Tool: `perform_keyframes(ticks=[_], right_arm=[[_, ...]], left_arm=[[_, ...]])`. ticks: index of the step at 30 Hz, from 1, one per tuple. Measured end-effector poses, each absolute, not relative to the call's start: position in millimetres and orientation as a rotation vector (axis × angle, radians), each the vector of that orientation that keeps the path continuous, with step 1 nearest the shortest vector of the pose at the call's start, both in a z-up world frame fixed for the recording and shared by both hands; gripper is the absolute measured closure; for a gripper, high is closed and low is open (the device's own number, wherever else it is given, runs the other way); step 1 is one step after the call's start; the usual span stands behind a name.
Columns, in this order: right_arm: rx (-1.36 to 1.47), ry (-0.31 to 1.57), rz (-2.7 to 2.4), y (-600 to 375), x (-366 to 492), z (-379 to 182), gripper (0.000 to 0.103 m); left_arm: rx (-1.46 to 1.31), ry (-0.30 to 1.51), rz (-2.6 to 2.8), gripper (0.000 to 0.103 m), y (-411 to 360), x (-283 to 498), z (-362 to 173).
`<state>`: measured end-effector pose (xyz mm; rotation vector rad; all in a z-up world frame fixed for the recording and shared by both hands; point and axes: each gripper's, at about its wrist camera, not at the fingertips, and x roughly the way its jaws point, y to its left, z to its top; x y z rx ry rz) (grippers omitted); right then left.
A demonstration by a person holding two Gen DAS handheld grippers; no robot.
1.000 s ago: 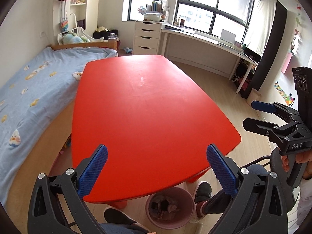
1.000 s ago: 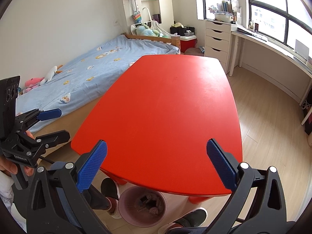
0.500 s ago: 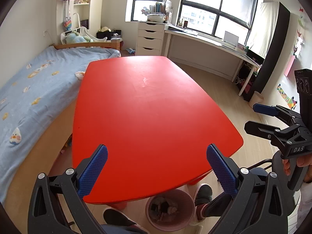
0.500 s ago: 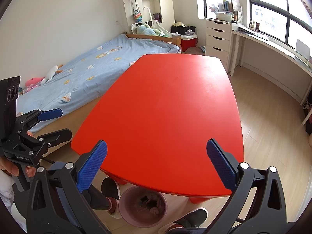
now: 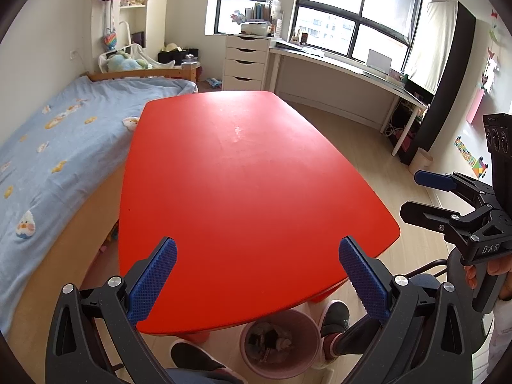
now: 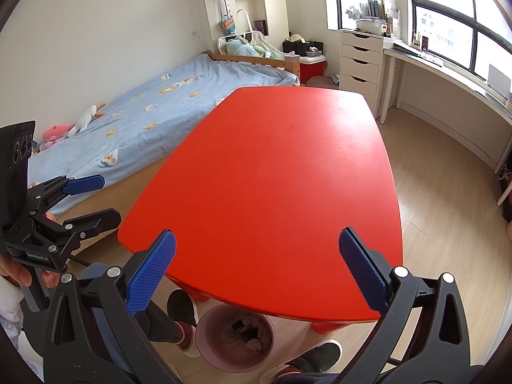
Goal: Collect trash
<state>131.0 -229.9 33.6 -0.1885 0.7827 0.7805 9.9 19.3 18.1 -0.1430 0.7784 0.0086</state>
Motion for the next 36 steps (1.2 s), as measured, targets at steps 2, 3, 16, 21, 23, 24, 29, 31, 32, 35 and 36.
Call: perform_keyframes(ticks=[2,3,16,21,23,24,29,31,32,35,36], right_arm=[[-0.188,0.783,0.779,-229.7,130.8,33.5,0.003],[-0.188,0.783,0.78,-229.7,130.8,33.4,0.003],[-0.191,0.79,0.781,-228.4,129.1,29.9,0.003],[-0.191,0.79,0.781,-228.8,129.0,29.7,0.003],[-0.191,0.791,0.781,-228.8,129.0,29.8,0.003],[-0.19,0.791,0.781,-228.8,129.0,29.8,0.003],[-0.191,0.793,0.782,-228.6,127.7,27.5,0.003],[-0.191,0.792,0.782,-228.5,127.6,27.6,0.003],[-0.192,0.792,0.781,-228.5,127.5,27.6,0.003],[-0.192,0.793,0.781,-228.3,128.0,28.0,0.003],[-0.193,0.793,0.781,-228.3,127.6,27.3,0.003]], left_arm=[[-0.142,0.779,0.009,0.006,19.2,9.9,18.0],[-0.143,0.78,0.009,0.006,19.1,9.9,17.9],[-0.14,0.782,0.007,0.006,18.3,10.7,18.5],[-0.138,0.785,0.003,0.006,17.3,11.7,18.6],[-0.137,0.786,0.001,0.006,17.5,12.1,18.7],[-0.137,0.786,0.002,0.006,17.4,12.1,18.6],[-0.137,0.786,0.002,0.006,17.5,12.2,18.6],[-0.137,0.787,0.002,0.006,17.5,12.2,18.6],[-0.138,0.787,0.001,0.006,17.6,12.2,18.6],[-0.139,0.788,0.0,0.006,17.4,12.2,17.9],[-0.139,0.789,0.0,0.006,17.4,12.2,17.7]])
